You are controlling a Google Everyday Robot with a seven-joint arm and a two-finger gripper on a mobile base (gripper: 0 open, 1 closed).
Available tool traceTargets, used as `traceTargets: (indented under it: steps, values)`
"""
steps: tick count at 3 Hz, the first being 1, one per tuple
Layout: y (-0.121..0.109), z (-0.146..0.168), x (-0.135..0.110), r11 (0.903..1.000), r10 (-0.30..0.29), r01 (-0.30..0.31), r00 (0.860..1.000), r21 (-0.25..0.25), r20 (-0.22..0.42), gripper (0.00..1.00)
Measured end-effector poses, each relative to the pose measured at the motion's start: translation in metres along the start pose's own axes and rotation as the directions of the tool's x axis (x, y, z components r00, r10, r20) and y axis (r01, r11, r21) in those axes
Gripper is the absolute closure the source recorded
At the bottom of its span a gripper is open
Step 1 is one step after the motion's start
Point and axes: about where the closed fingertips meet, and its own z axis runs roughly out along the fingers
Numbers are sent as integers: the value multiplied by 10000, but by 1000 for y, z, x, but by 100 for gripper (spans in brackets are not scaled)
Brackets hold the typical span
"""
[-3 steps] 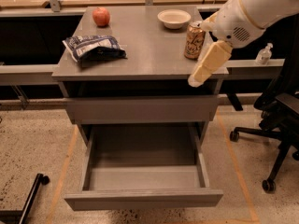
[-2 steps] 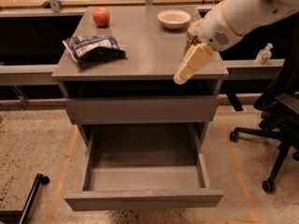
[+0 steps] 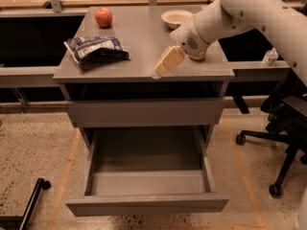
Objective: Place blue chip bag into middle drawer
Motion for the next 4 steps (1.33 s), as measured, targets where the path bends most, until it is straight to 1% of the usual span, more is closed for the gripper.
traceTargets:
  steps: [1, 2, 3, 4]
  values:
    - [-3, 4, 1, 10000, 35, -36, 10000, 43, 47, 0]
    - [4, 20, -8, 9995, 303, -293, 9968, -140, 734, 0]
    - [2, 46, -37, 9995, 190, -149, 9864, -265, 1633, 0]
    - [-3, 78, -66, 9984, 156, -22, 9711, -562, 2380, 0]
